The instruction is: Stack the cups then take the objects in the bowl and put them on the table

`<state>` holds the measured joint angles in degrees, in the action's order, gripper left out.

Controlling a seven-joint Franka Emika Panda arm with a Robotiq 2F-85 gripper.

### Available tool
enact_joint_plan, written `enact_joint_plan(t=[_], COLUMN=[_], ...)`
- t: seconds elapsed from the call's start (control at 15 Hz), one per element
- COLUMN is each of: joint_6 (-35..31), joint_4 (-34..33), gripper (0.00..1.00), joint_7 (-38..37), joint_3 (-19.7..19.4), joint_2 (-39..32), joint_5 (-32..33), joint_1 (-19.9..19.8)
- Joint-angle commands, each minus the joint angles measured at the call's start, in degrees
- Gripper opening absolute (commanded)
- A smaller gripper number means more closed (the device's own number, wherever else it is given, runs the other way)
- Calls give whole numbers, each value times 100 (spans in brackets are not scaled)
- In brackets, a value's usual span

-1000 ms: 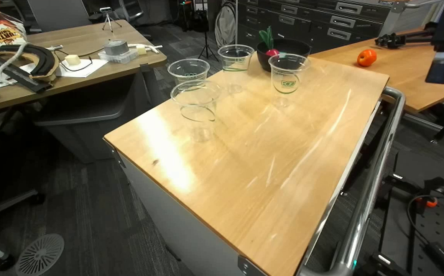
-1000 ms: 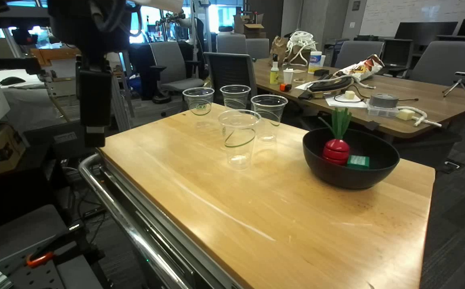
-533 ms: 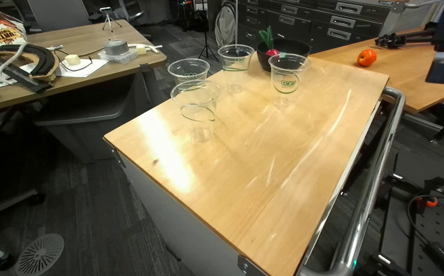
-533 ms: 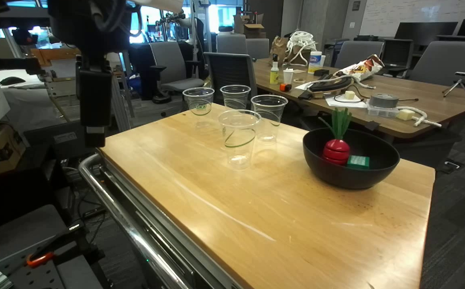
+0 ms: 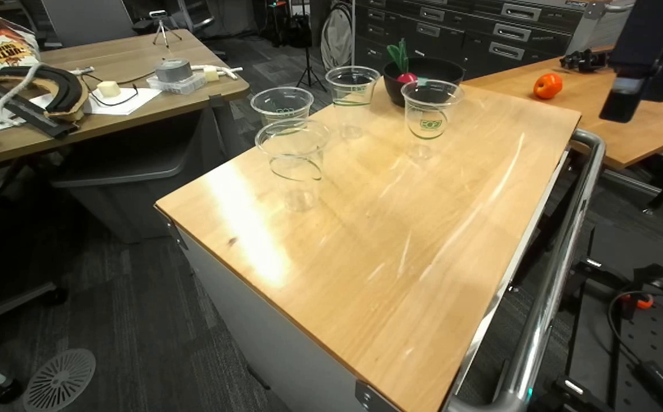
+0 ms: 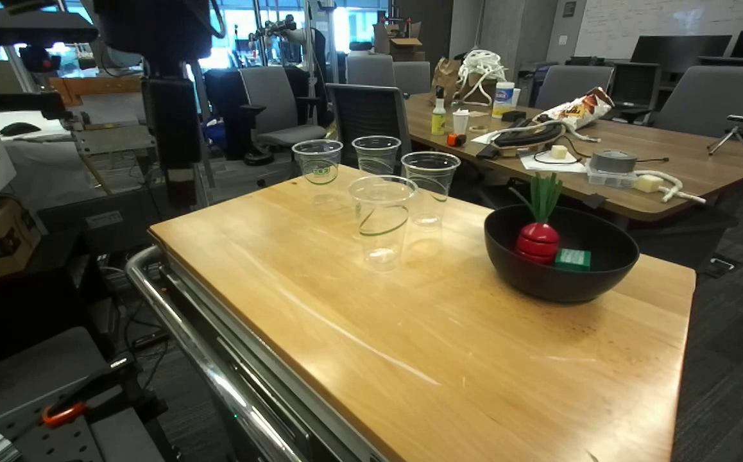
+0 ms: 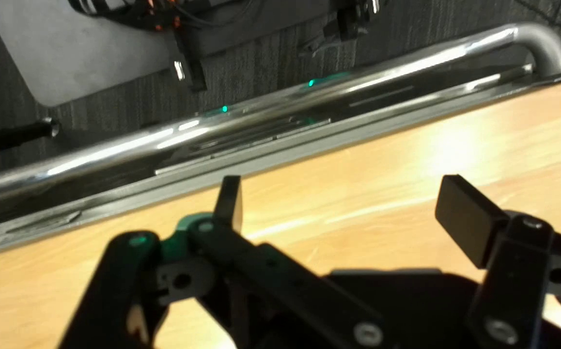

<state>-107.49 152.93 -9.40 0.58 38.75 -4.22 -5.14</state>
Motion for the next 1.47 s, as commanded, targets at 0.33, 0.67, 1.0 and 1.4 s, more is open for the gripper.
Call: enact_joint_plan(t=[0.33, 0.67, 1.0, 1.4], joint_6=[-863, -1121, -1299, -1600], joint_4=[22, -733, -2214, -1754], gripper=[100, 100, 100, 100], joint_7=[-362, -585, -691, -722], joint_3=[152, 153, -225, -312], joint_2=[12, -902, -2165, -2049], joint_5=[-62, 159, 408, 378], joint_1=[53, -131, -517, -445])
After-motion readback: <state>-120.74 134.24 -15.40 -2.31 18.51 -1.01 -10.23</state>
